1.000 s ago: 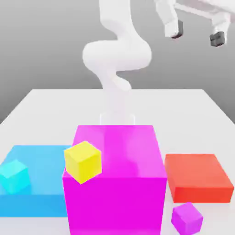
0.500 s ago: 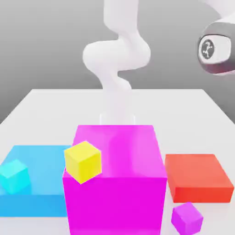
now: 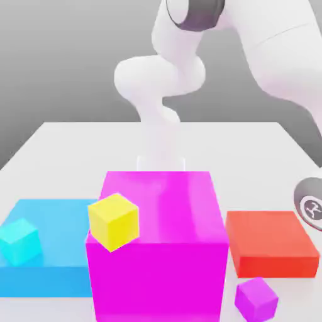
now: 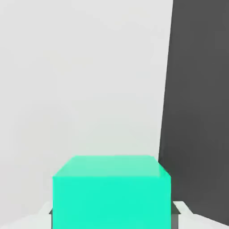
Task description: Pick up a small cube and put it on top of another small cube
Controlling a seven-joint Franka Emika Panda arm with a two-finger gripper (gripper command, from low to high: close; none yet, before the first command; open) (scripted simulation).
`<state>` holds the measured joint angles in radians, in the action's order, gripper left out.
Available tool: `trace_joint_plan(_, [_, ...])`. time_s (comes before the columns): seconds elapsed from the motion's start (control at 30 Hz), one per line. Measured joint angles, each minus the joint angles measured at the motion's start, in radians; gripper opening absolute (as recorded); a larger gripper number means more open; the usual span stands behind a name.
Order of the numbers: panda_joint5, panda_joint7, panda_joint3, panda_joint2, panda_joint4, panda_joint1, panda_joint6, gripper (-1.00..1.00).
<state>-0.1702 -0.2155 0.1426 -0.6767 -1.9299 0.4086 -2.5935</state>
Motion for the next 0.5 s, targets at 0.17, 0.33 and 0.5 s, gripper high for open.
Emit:
trace_joint_plan(0.17, [0.032, -0.056, 0.0, 0.141, -0.038, -0.064, 0.092, -1.0])
trace_joint_plan(0.33, [0.039, -0.166, -0.08, 0.245, -0.054, -0.204, 0.11, -1.0])
trace_joint_plan(0.5, [0.043, -0.275, -0.16, 0.346, -0.084, -0.33, 0.12, -1.0])
